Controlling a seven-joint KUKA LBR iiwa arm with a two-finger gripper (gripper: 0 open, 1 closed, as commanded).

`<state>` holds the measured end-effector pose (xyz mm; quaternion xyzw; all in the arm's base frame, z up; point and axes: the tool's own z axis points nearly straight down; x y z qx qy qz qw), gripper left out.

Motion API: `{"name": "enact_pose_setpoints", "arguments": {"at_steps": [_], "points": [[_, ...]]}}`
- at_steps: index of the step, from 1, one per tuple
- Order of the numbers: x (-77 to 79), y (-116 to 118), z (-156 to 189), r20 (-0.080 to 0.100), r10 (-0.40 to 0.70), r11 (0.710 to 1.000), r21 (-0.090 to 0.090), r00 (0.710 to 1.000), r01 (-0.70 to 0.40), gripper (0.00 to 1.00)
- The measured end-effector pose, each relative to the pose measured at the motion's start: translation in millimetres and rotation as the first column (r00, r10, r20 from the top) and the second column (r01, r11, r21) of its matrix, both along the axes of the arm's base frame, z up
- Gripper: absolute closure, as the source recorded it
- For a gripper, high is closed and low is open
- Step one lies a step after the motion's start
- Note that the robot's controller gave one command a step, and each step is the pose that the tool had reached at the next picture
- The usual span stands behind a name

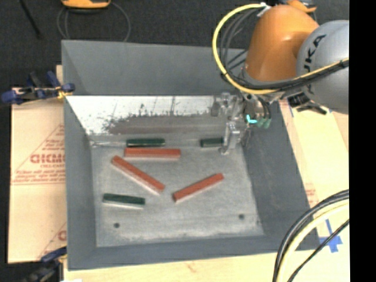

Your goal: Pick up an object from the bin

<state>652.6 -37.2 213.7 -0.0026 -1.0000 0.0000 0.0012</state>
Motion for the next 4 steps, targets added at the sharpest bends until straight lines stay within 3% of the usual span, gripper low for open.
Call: {"name": "enact_pose_setpoints", "arguments": {"at_steps": [1, 2, 3, 4], "points": [[-70.9, -27.5, -123.9, -0.003, 0.160, 0.987, 0.000, 0.987, -0.160, 0.00], [-101.3, 4.2, -144.1, 0.002, 0.329, 0.944, 0.001, 0.944, -0.329, 0.00], [-100.0, 3.3, -142.8, 0.005, 0.329, 0.944, -0.001, 0.944, -0.329, 1.00], [-98.4, -8.0, -6.5, 0.012, 0.412, 0.911, -0.007, 0.911, -0.412, 1.00]]}}
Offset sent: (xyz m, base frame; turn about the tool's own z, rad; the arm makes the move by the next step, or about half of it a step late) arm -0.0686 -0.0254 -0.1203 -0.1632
